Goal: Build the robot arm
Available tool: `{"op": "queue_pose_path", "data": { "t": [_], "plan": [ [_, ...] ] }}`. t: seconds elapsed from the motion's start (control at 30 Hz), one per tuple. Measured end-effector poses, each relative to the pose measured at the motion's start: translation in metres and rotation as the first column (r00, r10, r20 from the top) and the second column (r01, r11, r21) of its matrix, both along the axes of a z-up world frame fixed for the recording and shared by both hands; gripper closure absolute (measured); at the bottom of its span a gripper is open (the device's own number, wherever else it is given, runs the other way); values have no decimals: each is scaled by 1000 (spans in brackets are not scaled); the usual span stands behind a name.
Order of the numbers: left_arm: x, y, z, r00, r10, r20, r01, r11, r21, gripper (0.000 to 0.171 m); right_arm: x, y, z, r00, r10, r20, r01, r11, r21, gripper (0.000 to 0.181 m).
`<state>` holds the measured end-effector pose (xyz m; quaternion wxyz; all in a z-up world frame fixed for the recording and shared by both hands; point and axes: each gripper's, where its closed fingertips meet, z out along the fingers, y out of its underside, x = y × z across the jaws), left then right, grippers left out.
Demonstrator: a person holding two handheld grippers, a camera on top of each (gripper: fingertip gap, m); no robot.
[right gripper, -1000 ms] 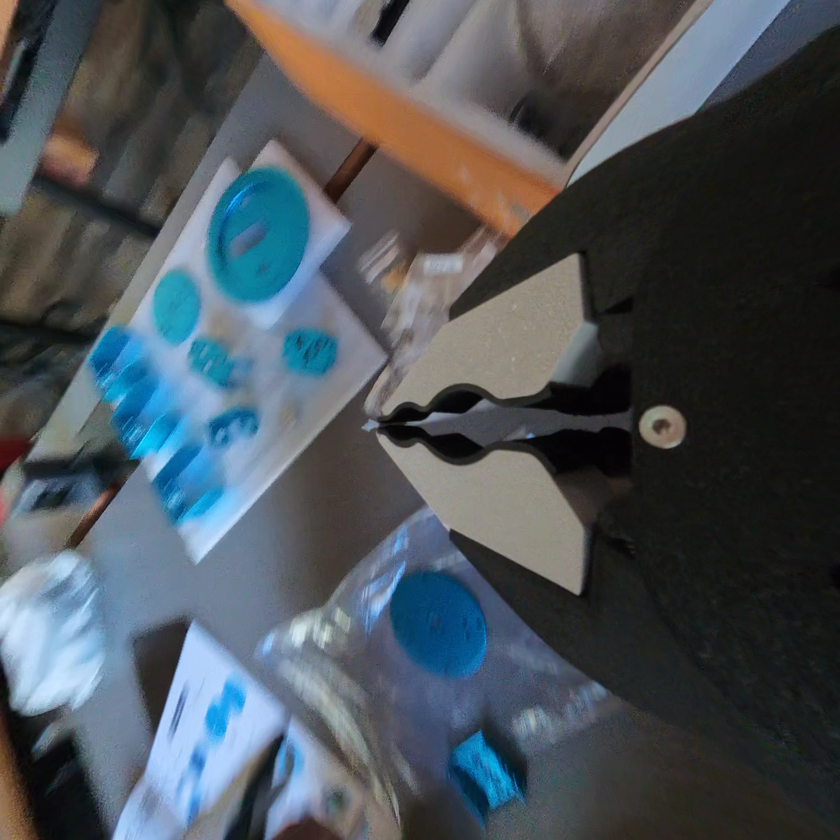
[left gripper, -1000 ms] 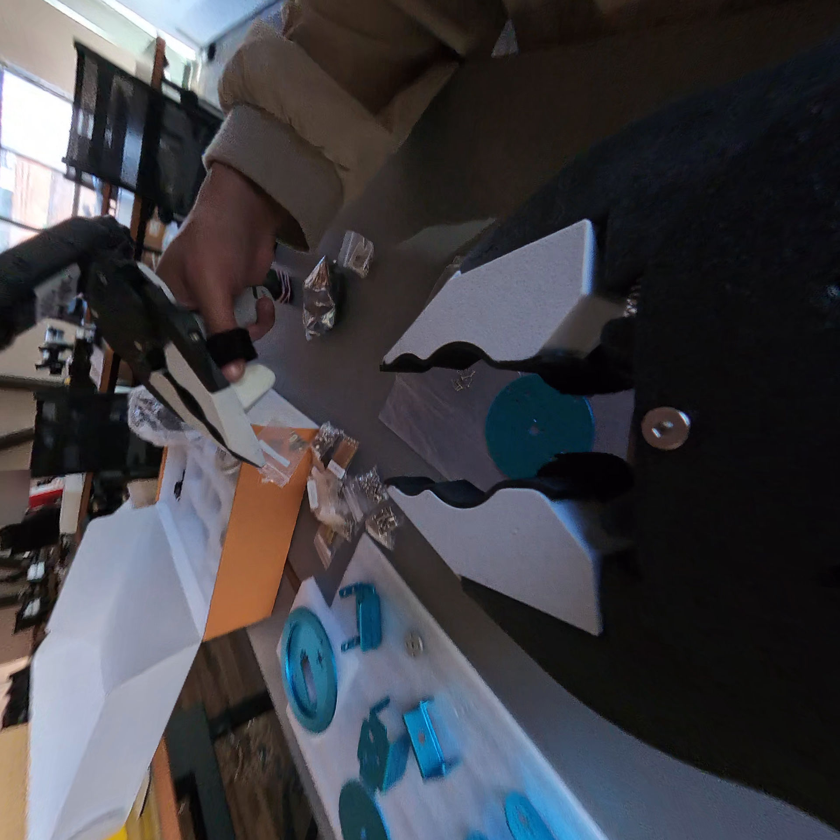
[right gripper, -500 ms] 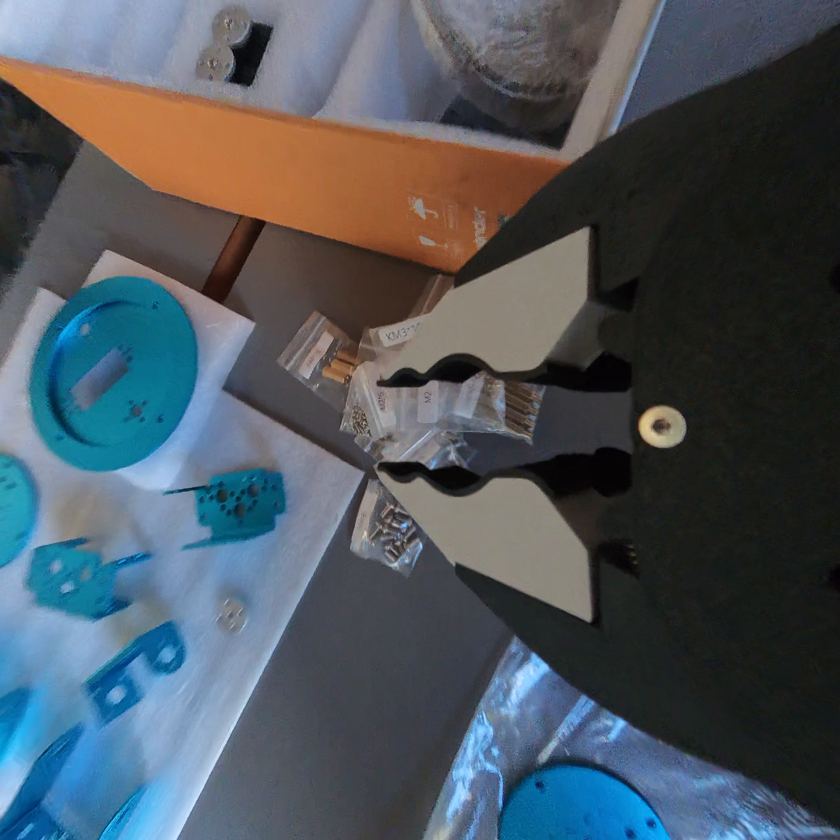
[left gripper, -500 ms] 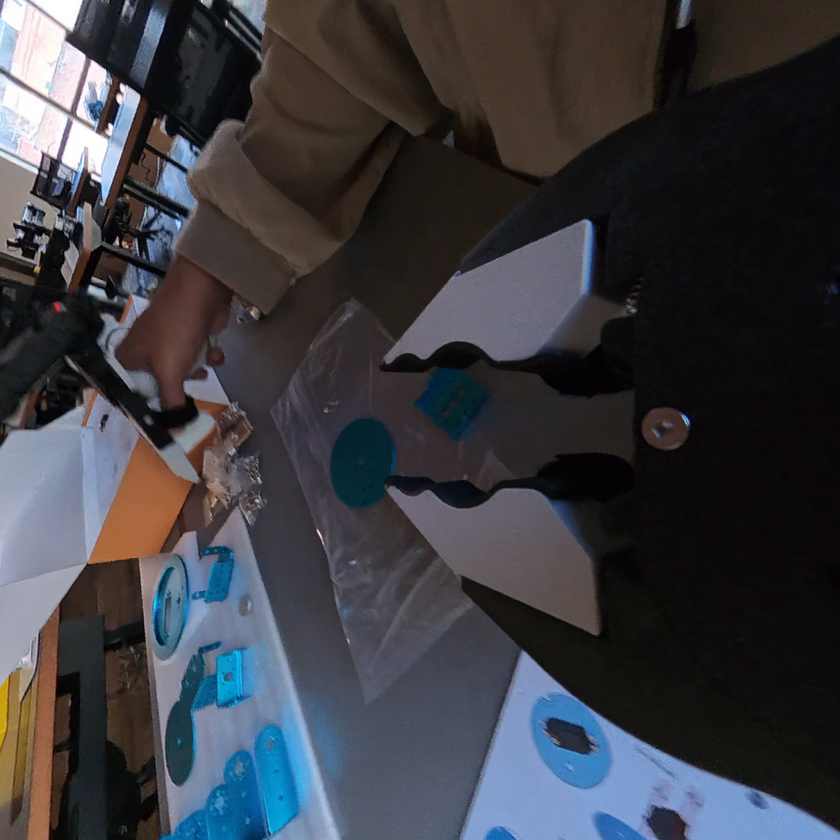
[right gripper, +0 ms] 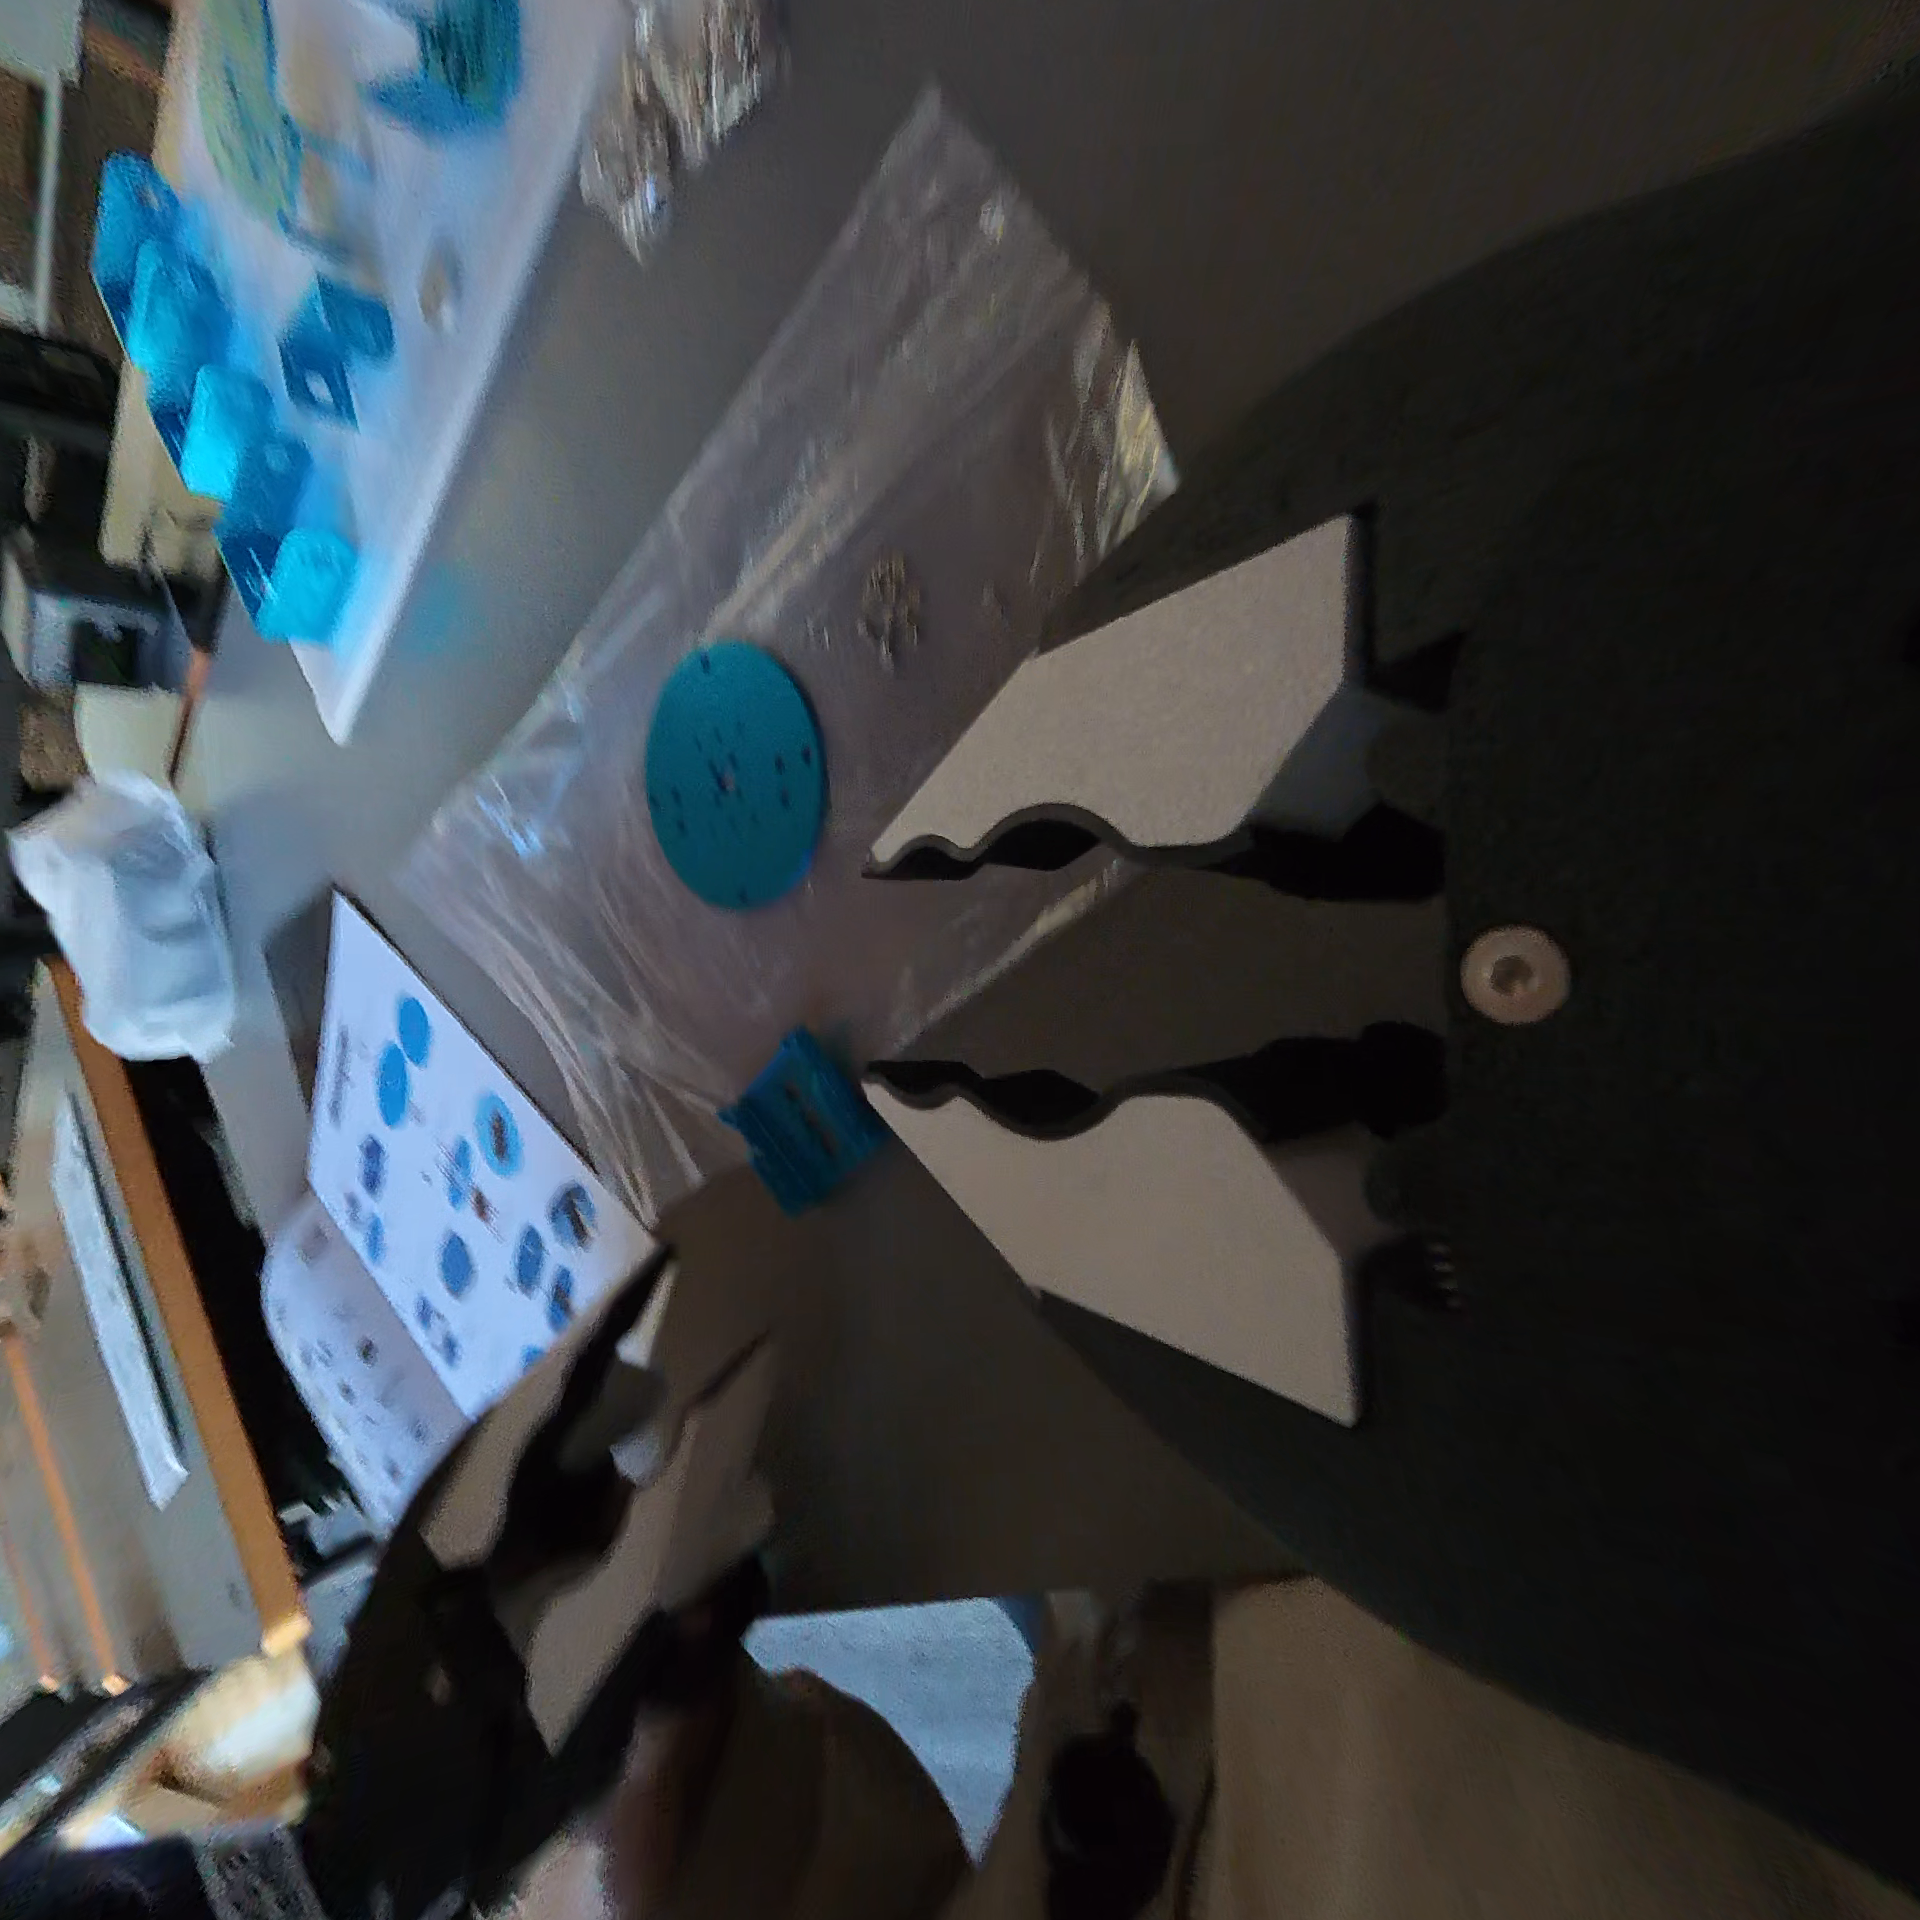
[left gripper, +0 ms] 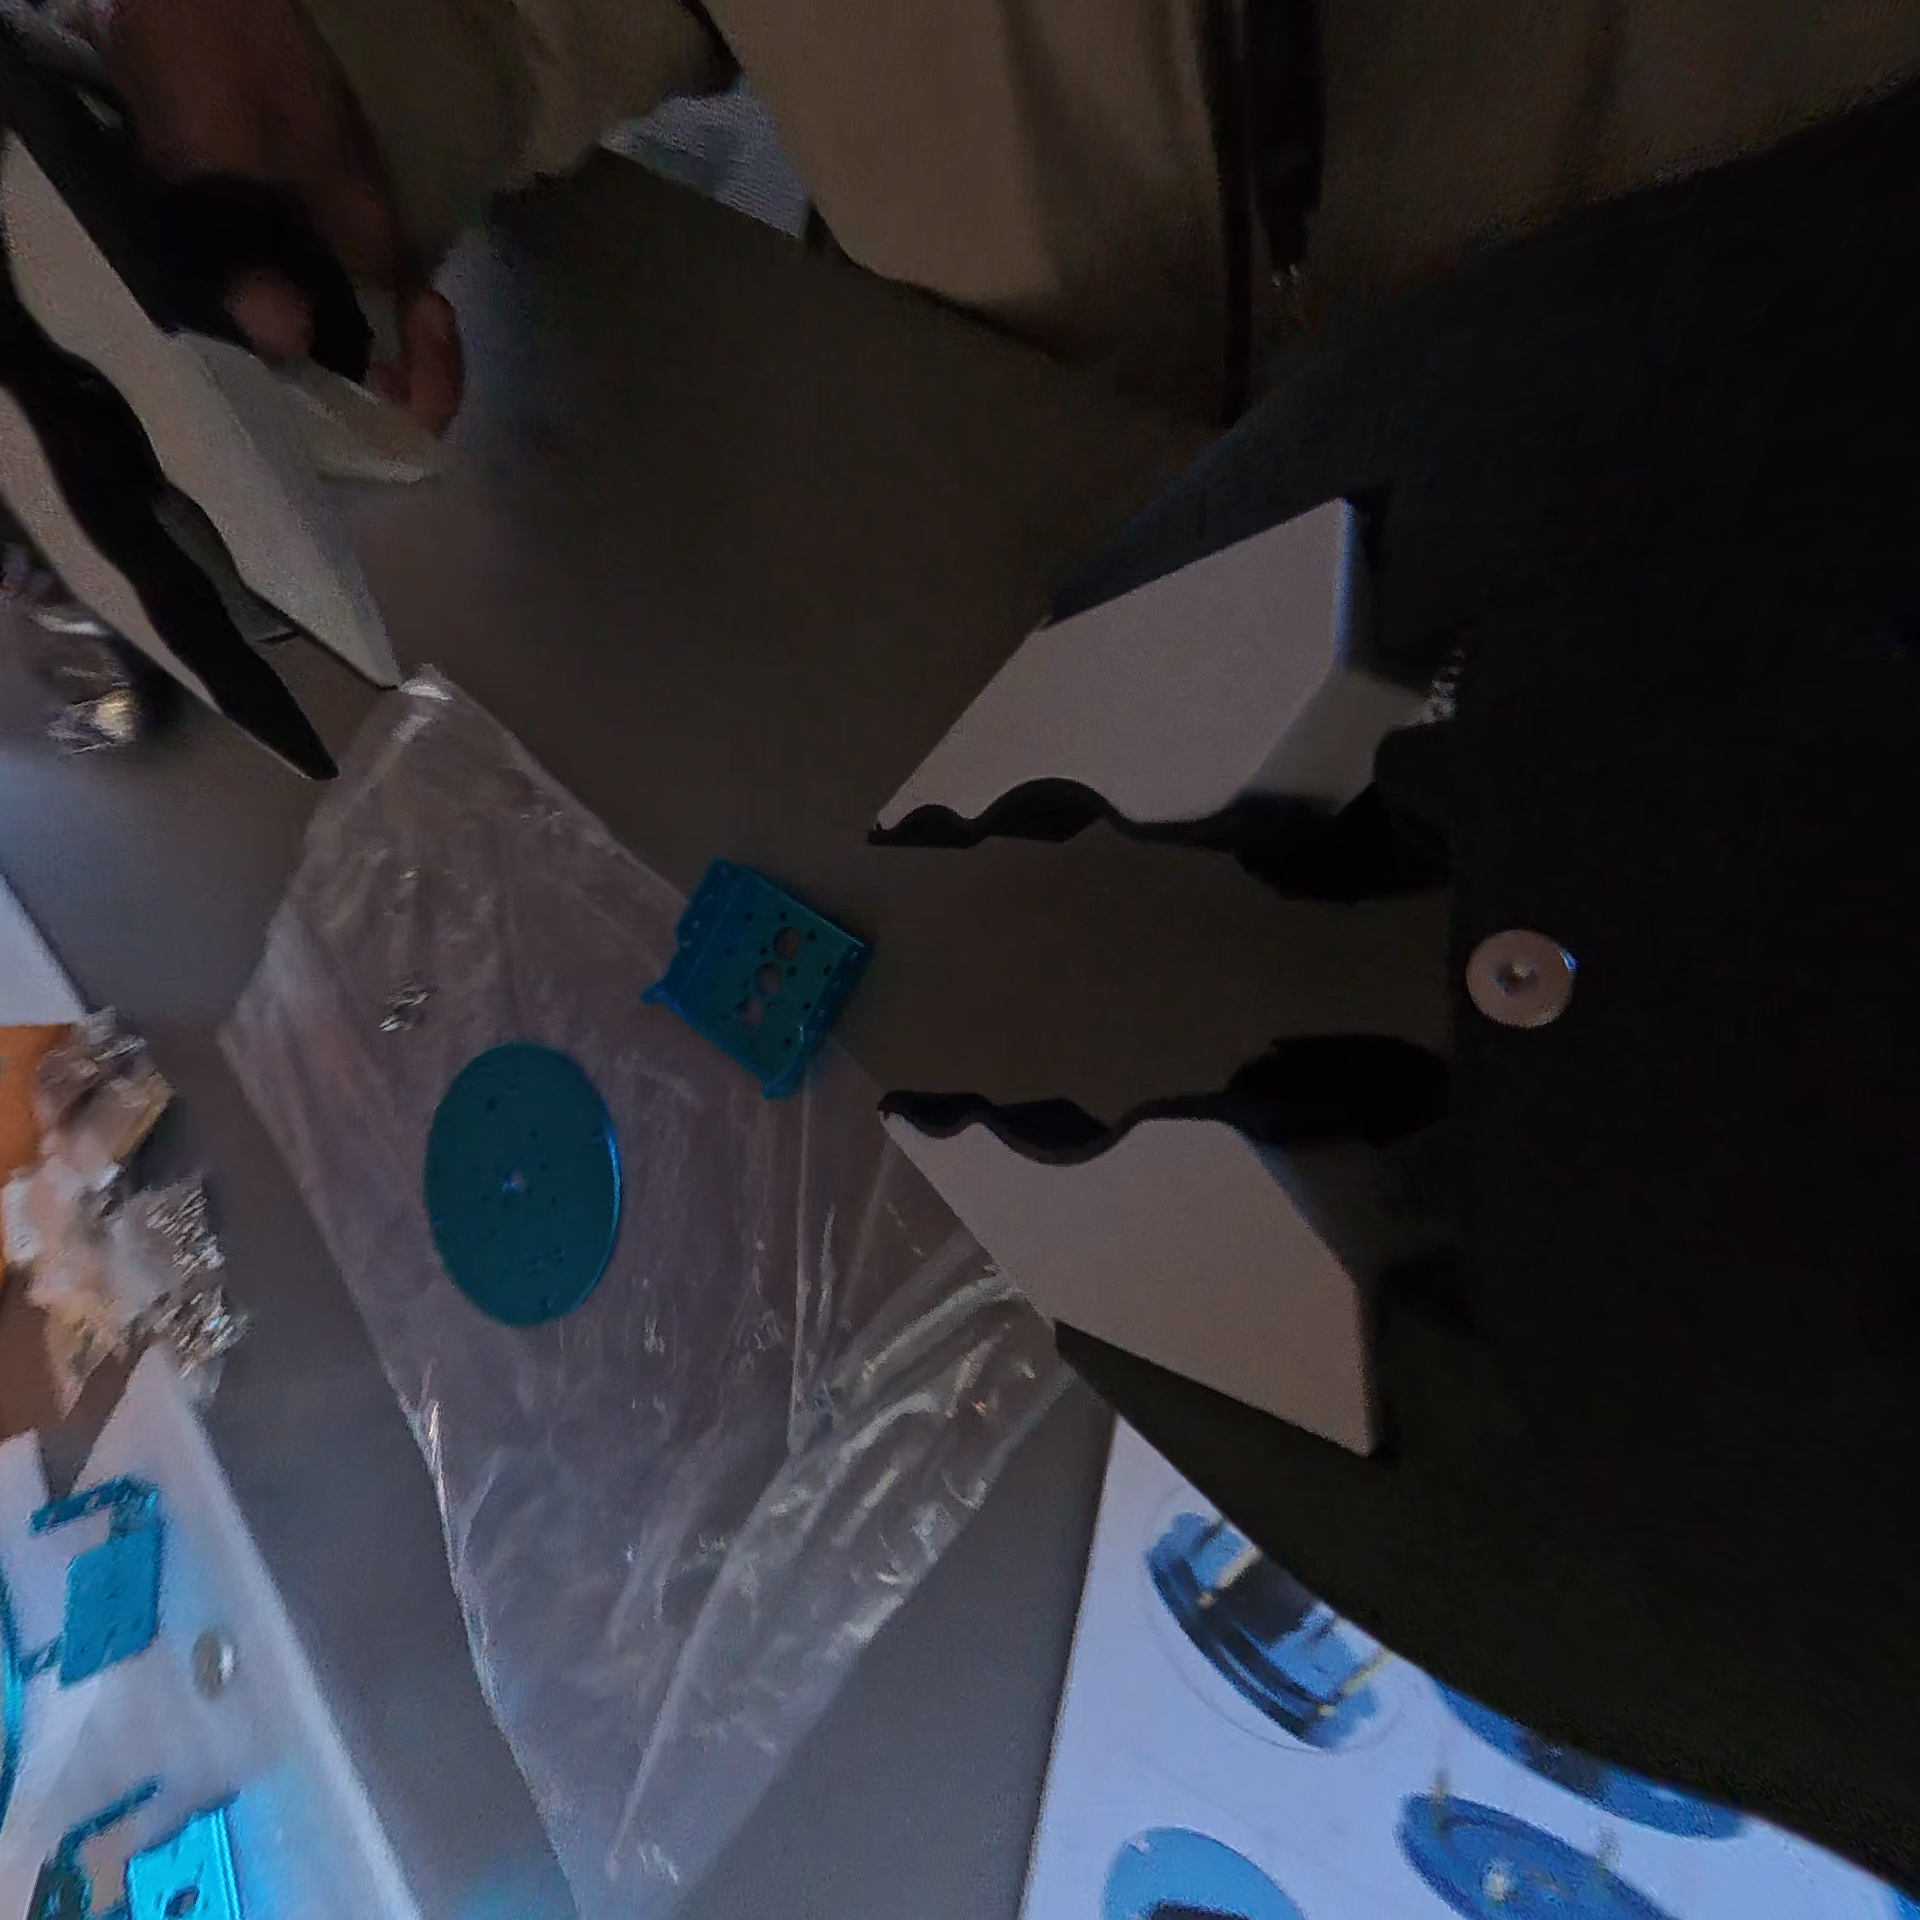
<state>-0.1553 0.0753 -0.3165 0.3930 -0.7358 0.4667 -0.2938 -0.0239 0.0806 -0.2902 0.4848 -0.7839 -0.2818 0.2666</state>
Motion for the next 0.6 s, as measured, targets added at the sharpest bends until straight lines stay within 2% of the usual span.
{"op": "queue_pose_path", "data": {
  "t": [0.1, 0.27, 0.43, 0.6],
  "plan": [
    [13, 7, -10, 995, -70, -68, 70, 998, 5, 119, -28, -12, -13, 985, 170, 30, -169, 985, -31, 147],
    [30, 20, 4, 970, -227, -85, 228, 974, 9, 117, -39, -6, -17, 939, 329, 105, -323, 944, -65, 147],
    [31, 24, -15, 900, -363, -243, 370, 929, -15, 114, -9, 18, -22, 937, 299, 182, -290, 954, -78, 146],
    [33, 22, -28, 883, -374, -282, 385, 923, -19, 115, 9, 23, -40, 933, 280, 225, -260, 959, -115, 148]
  ]
}}
